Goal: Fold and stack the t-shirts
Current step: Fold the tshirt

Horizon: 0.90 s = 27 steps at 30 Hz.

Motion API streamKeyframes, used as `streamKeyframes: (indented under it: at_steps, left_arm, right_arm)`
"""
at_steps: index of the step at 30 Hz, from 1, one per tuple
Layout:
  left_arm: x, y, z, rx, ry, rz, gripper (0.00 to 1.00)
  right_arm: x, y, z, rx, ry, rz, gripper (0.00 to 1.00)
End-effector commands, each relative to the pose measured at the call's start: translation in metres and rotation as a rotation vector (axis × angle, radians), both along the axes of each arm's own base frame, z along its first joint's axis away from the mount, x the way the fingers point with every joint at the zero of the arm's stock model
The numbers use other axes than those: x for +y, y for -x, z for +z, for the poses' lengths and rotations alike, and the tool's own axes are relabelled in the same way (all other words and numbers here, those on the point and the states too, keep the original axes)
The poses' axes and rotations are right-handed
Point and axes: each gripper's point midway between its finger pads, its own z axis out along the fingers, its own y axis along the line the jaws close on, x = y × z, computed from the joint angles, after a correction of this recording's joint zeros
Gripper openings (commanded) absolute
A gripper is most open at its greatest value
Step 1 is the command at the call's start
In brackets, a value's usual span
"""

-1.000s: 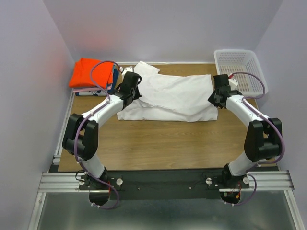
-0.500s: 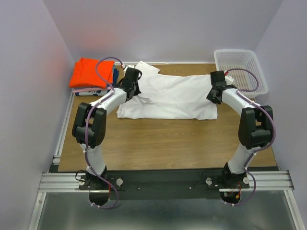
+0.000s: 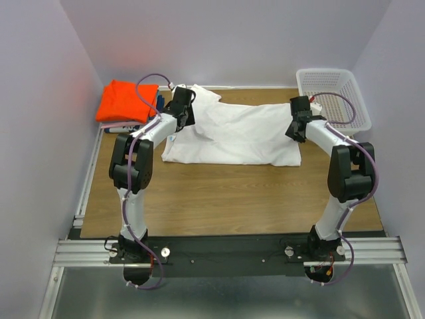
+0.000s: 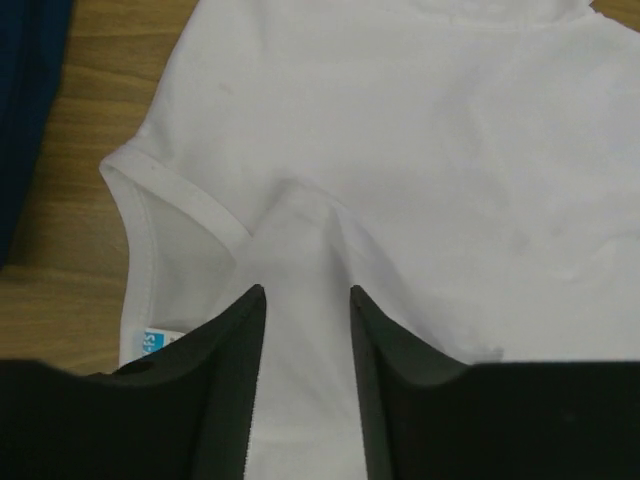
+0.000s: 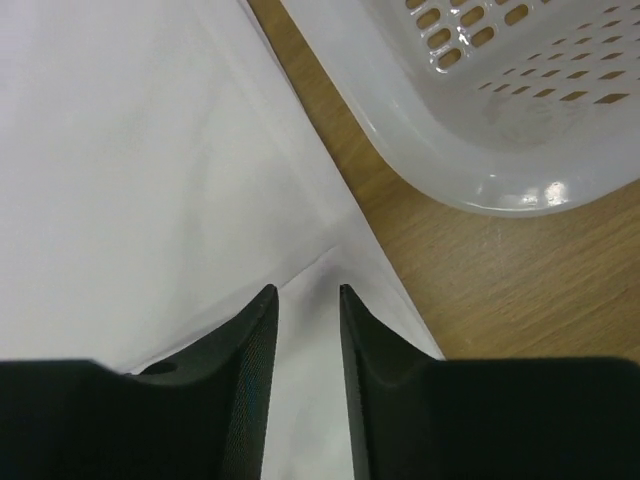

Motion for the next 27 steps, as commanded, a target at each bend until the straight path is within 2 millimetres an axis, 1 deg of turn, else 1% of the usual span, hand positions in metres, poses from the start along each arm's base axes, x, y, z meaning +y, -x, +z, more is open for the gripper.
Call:
streamKeyframes:
  at_steps: [1,2,3,6,7,8,9,10,12,13,14,15,16,17,18,19,20,21,24,25,27]
  left_arm:
    - [0.005,-0.008,0.016,-0.015,0.004,0.010,0.65]
    - [0.003,-0.007,0.021,-0.023,0.019,0.000,0.81]
    - [0.002,-0.003,0.028,-0.037,0.033,-0.006,0.94]
    - [-0.005,0.007,0.034,-0.045,0.079,-0.034,0.95]
    - [-0.007,0.015,0.036,-0.052,0.099,-0.044,0.95]
    - [-0.010,0.019,0.033,-0.048,0.111,-0.057,0.95]
    - [-0.012,0.023,0.033,-0.048,0.126,-0.069,0.95]
    - [-0.014,0.033,0.028,-0.034,0.136,-0.080,0.95]
    - [-0.017,0.041,0.022,-0.021,0.145,-0.073,0.96]
    - [-0.017,0.047,0.015,-0.015,0.148,-0.077,0.96]
    - [-0.018,0.048,0.010,-0.011,0.154,-0.085,0.96]
    - [-0.020,0.050,0.006,-0.003,0.163,-0.093,0.96]
    - [-0.023,0.052,-0.005,0.024,0.171,-0.102,0.96]
    - [-0.024,0.053,-0.010,0.037,0.174,-0.106,0.96]
    - [-0.025,0.054,-0.017,0.052,0.173,-0.106,0.96]
    - [-0.024,0.056,-0.028,0.076,0.168,-0.104,0.96]
    - [-0.024,0.058,-0.032,0.088,0.168,-0.099,0.96]
    - [-0.022,0.063,-0.041,0.108,0.165,-0.095,0.96]
    - [-0.018,0.074,-0.055,0.143,0.166,-0.077,0.96]
    - [-0.014,0.084,-0.065,0.170,0.159,-0.059,0.96]
    - [-0.009,0.094,-0.072,0.193,0.150,-0.042,0.96]
  right_arm:
    - [0.002,-0.014,0.022,-0.053,-0.009,0.031,0.54]
    - [0.005,-0.014,0.025,-0.055,-0.011,0.064,0.58]
    - [0.015,-0.016,0.035,-0.080,-0.047,0.111,0.63]
    - [0.033,-0.015,0.047,-0.117,-0.096,0.229,0.70]
    - [0.044,-0.013,0.051,-0.136,-0.138,0.276,0.75]
    - [0.050,-0.010,0.052,-0.142,-0.157,0.304,0.83]
    - [0.056,-0.008,0.052,-0.145,-0.171,0.335,0.96]
    - [0.065,-0.005,0.052,-0.147,-0.185,0.364,1.00]
    - [0.079,0.006,0.045,-0.132,-0.208,0.423,1.00]
    - [0.089,0.012,0.040,-0.120,-0.215,0.452,1.00]
    - [0.095,0.014,0.038,-0.118,-0.224,0.468,1.00]
    - [0.099,0.021,0.025,-0.087,-0.230,0.486,1.00]
    - [0.105,0.024,0.020,-0.075,-0.232,0.501,1.00]
    - [0.106,0.026,0.014,-0.060,-0.231,0.502,1.00]
    - [0.108,0.030,0.003,-0.032,-0.228,0.504,1.00]
    - [0.106,0.031,-0.003,-0.017,-0.215,0.497,1.00]
    - [0.105,0.032,-0.007,-0.007,-0.211,0.491,1.00]
    - [0.104,0.034,-0.016,0.014,-0.209,0.483,1.00]
    - [0.104,0.041,-0.028,0.045,-0.210,0.473,1.00]
    - [0.102,0.047,-0.035,0.065,-0.202,0.469,1.00]
    - [0.101,0.055,-0.041,0.085,-0.200,0.470,1.00]
